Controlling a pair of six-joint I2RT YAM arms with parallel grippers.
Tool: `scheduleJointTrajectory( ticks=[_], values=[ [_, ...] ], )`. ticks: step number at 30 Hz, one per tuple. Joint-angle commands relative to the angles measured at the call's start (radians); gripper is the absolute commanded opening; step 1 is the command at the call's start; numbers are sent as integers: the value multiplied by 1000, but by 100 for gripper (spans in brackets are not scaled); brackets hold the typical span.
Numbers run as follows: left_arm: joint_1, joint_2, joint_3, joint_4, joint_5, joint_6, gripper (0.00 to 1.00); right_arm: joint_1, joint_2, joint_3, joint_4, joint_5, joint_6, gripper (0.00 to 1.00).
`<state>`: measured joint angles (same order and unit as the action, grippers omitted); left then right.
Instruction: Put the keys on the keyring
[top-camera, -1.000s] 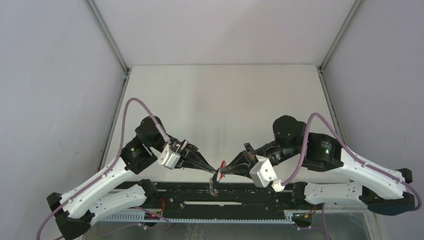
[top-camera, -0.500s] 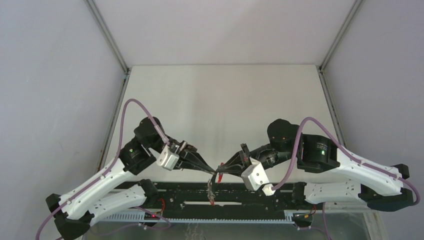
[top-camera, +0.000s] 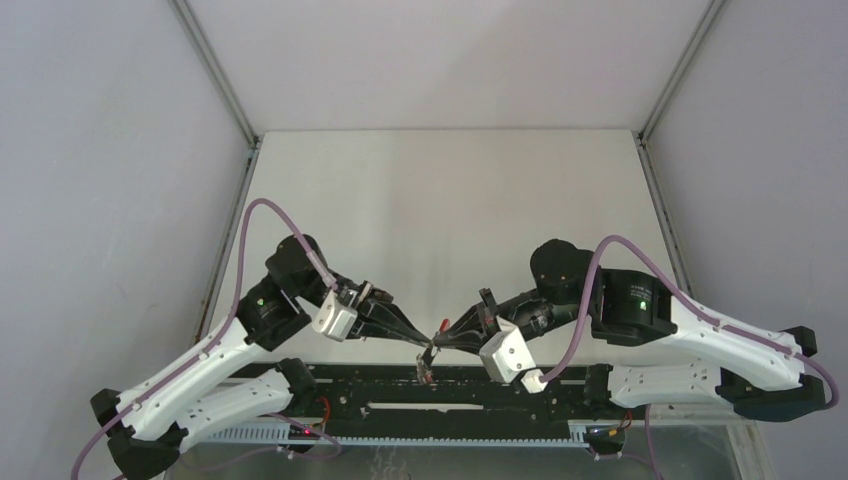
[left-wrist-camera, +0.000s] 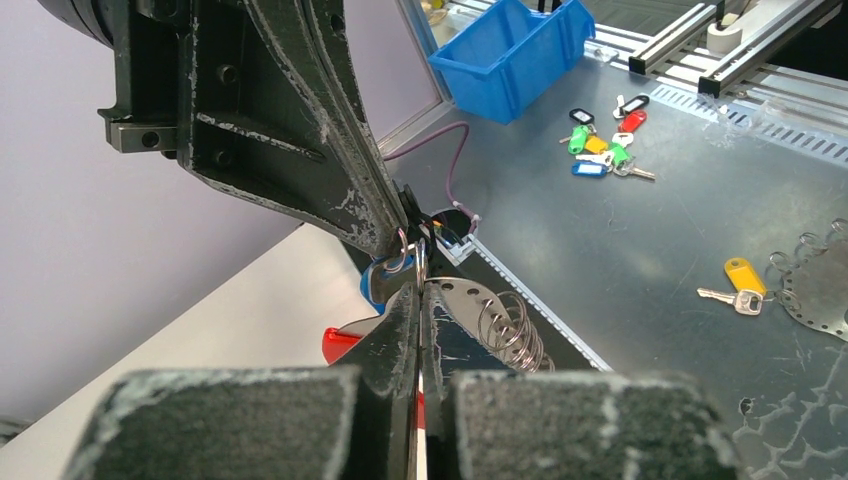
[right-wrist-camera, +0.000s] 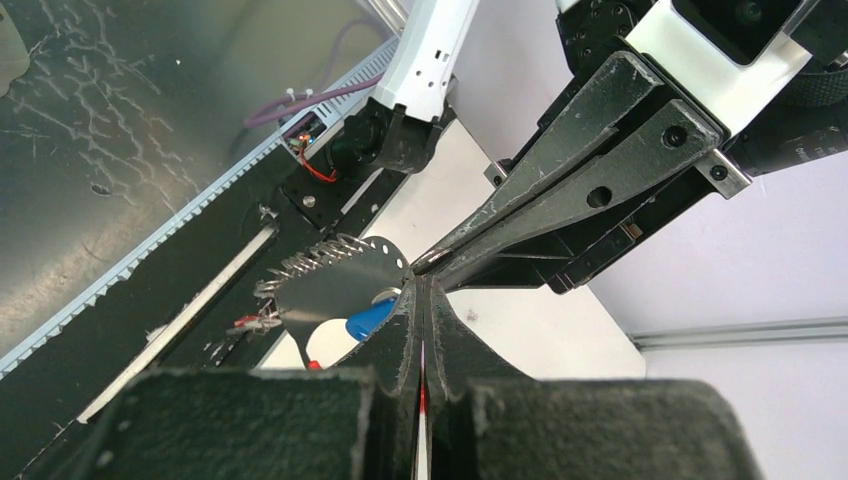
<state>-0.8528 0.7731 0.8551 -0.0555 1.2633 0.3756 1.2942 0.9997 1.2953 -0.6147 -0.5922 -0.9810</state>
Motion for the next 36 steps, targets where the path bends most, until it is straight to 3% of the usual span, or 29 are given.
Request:
scheduleJointTrajectory(
  ticks=[1, 36],
  values=[
    [-6, -11, 39, 16, -7, 19, 0, 15, 3, 32, 4, -8, -8, 0],
    [-6, -14, 19, 10, -30, 26, 0, 16, 19, 30, 69, -21, 19, 0]
  ],
)
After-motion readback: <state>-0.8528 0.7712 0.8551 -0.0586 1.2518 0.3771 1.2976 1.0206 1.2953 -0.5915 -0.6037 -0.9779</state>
